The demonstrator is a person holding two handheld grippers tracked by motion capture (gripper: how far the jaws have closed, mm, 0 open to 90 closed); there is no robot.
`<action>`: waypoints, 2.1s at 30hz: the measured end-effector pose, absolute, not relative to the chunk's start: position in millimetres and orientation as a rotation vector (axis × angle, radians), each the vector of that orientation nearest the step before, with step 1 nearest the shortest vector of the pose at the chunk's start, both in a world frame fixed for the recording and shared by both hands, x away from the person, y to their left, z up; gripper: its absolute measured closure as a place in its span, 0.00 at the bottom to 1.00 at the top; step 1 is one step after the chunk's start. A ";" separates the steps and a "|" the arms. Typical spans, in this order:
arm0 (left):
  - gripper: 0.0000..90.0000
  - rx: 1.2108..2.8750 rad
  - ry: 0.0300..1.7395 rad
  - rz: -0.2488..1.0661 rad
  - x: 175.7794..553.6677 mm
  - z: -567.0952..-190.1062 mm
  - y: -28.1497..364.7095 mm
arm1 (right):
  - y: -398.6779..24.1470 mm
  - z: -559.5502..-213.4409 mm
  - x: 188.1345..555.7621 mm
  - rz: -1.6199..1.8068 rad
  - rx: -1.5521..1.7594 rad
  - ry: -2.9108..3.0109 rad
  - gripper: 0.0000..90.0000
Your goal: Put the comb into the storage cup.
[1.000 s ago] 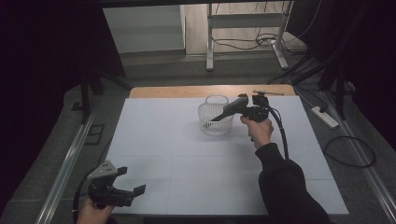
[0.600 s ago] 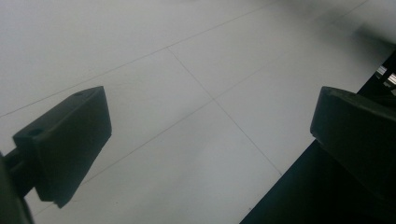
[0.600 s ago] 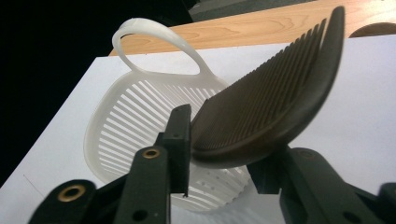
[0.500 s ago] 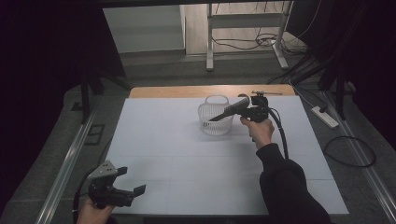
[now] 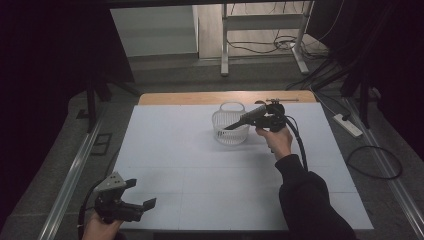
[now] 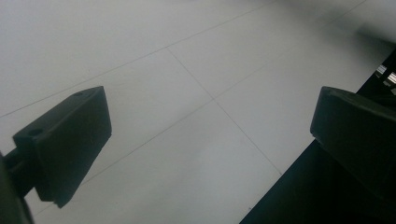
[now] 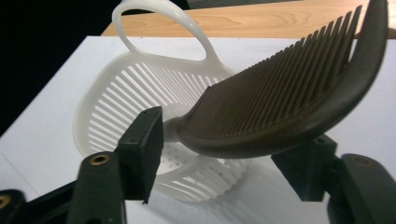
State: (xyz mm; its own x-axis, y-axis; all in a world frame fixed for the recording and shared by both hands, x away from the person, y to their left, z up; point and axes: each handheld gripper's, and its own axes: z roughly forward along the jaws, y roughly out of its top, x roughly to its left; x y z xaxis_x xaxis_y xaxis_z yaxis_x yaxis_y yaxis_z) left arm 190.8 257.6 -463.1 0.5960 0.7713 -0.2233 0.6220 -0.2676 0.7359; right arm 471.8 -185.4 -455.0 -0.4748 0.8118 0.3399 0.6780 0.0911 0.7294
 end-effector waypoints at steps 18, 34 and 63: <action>0.00 1.987 1.105 0.226 190.7 -463.1 257.7 | -183.5 -451.2 468.0 1.289 1.462 2.226 0.32; 0.00 1.988 1.104 0.226 190.7 -463.0 257.7 | -179.7 -446.5 464.0 1.202 1.408 2.255 0.22; 0.00 1.989 1.100 0.227 190.7 -463.0 257.5 | -181.9 -435.6 456.4 1.091 1.298 2.297 0.04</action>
State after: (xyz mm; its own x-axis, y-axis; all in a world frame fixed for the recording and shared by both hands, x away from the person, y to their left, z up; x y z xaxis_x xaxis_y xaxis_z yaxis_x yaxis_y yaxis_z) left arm 190.7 257.5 -463.0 0.5997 0.7690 -0.2212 0.6187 -0.2703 0.7377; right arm 456.4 -181.9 -435.6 -0.5540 0.8248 0.1129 0.6086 0.3087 0.7309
